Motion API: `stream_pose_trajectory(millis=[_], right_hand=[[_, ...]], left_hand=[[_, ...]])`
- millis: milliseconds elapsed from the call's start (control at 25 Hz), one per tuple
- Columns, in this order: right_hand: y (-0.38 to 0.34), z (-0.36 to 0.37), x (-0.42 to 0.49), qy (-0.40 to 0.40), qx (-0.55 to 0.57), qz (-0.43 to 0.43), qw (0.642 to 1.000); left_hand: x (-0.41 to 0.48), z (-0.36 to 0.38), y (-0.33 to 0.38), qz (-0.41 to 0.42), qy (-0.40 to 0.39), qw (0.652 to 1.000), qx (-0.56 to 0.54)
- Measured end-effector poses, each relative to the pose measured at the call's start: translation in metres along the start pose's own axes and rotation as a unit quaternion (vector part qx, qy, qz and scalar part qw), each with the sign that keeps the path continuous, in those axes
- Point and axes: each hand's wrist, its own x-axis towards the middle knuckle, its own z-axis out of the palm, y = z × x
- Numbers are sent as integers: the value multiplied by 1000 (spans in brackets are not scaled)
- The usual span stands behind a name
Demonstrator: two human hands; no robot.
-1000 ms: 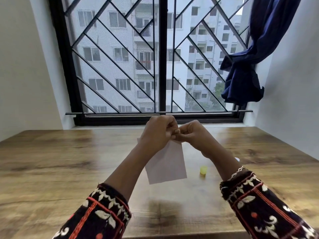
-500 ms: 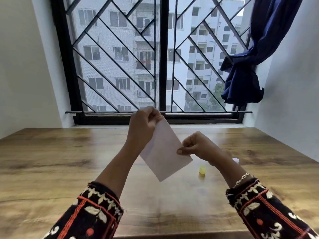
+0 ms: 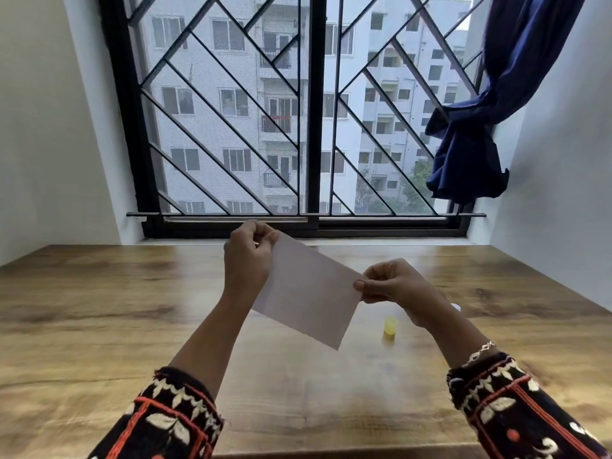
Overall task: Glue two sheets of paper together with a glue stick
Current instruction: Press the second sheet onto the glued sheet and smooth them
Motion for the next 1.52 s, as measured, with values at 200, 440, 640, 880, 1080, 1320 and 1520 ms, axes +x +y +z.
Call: stream_pose_trajectory(millis=[200, 440, 640, 880, 1080, 1320, 1520], right_hand=[[-5, 10, 8, 65, 49, 37, 996], [5, 25, 35, 102, 18, 45, 994], [27, 43, 58, 129, -111, 84, 982], [58, 61, 62, 99, -250, 119, 956], [71, 68, 60, 61, -338, 120, 931], [73, 71, 57, 32, -429, 99, 897], [72, 86, 44, 20, -516, 5, 857]], left_hand=[[-1, -9, -22, -135, -104, 981, -87], [-5, -5, -45, -171, -81, 982, -3], [-12, 7, -63, -153, -95, 981, 79], [-21, 21, -86, -139, -189, 947, 220], [-30, 27, -102, -121, -266, 904, 314], [-35, 27, -100, -65, -287, 862, 413], [-50, 39, -99, 17, -346, 859, 377]])
